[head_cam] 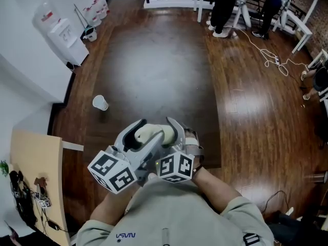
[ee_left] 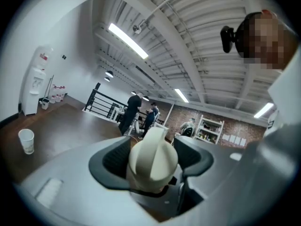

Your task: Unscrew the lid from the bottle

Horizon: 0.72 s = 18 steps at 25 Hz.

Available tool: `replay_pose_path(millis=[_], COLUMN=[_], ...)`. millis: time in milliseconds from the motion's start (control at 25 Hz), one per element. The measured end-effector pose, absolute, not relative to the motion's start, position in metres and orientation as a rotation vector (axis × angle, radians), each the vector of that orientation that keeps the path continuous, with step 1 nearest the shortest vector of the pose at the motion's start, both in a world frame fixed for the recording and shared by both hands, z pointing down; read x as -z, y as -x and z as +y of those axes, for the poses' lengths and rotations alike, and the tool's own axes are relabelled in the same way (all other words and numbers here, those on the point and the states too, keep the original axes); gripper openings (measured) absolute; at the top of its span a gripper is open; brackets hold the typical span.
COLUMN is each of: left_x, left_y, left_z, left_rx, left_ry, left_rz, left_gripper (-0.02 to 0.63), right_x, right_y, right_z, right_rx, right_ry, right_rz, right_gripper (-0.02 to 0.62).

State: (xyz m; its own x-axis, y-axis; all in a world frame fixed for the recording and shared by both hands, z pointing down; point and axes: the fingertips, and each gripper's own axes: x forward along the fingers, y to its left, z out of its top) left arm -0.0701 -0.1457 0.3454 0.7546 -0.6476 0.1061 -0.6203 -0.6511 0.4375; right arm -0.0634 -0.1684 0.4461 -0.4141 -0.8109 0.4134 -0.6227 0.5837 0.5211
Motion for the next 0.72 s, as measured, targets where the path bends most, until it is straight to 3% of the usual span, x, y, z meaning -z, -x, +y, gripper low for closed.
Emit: replay_pose_path(millis=[360, 720], left_x=[-0.333, -0.474], left_y=[0.085, 0.093], left_z=[-0.152, -0.175], left_rx=[0.117, -0.193], left_ry=[-2.652, -2.759], left_rz=[-0.974, -0.990], left_gripper=[0.298, 0.296], right_x=[-0.482, -0.539], right_y=[0.066, 0.023], right_z=[-0.150, -0.172], right_rx=[0.035, -0.107], right_ry=[-0.912, -1.076], right_rz=[-2.424, -2.538], right_gripper=[0.301, 0.301])
